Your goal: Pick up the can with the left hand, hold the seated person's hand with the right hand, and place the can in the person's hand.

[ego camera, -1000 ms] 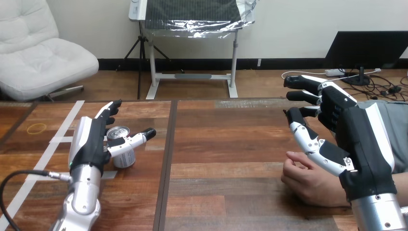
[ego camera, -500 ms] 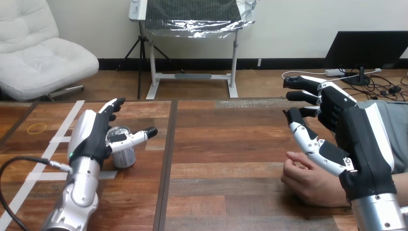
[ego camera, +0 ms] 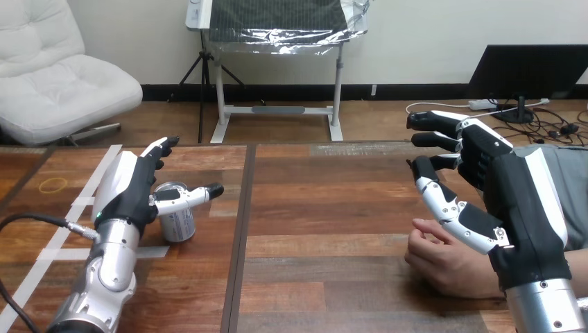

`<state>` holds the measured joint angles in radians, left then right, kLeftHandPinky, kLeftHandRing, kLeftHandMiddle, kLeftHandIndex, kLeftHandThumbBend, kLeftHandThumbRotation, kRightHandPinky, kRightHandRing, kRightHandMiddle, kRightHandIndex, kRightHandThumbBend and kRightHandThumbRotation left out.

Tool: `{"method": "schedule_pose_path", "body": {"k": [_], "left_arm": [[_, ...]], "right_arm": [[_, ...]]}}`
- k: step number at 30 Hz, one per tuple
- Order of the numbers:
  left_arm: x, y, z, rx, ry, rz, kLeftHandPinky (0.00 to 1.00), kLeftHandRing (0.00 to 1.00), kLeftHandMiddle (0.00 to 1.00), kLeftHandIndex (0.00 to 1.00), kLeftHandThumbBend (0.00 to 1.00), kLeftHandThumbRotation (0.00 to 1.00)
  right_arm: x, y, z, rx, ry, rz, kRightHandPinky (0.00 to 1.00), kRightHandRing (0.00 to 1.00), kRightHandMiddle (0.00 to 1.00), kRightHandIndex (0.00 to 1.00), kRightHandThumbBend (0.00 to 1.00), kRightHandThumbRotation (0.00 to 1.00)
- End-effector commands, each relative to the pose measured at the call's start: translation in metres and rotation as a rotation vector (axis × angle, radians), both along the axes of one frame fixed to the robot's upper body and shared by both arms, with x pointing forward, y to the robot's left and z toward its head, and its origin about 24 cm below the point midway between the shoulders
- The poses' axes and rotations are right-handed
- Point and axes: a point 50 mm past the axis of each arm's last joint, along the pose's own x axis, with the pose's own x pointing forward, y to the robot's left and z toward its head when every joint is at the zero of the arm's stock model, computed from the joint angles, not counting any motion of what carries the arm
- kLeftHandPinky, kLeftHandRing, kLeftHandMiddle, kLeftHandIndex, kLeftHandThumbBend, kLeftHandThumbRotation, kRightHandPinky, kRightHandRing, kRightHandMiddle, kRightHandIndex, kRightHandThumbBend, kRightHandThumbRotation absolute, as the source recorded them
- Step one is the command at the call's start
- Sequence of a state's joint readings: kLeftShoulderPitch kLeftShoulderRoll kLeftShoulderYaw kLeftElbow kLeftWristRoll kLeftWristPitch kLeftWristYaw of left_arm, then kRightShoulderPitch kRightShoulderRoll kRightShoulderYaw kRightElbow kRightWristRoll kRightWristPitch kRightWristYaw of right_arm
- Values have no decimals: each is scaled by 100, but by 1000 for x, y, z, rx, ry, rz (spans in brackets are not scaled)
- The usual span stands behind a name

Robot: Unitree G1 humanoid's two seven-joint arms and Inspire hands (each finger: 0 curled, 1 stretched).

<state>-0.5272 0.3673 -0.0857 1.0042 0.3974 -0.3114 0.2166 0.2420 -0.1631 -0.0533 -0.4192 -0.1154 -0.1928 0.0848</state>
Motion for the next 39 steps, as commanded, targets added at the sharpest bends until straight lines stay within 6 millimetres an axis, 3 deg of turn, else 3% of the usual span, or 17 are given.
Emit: {"method": "schedule_pose_path", "body": {"k": [1,15,25,39], "left_arm": [[18,2,27,50,-73,-11,79,86,88,87,89,37],[17,6,26,90,-62,-1,79,87,88,87,90,36],[15,13,25,235,14,-49,77,84,86,85,89,37],[13,16,32,314,88,-102,74,81,82,81,89,31]], "right_arm": [[5,1,15,-15,-82,25,60,73,77,70,32,0],[5,2,15,-12,-79,36,60,74,76,70,33,0],[5,1,15,-18,-74,45,60,74,76,70,33,0],[6,1,15,-29,-64,54,60,74,76,69,34,0]]}}
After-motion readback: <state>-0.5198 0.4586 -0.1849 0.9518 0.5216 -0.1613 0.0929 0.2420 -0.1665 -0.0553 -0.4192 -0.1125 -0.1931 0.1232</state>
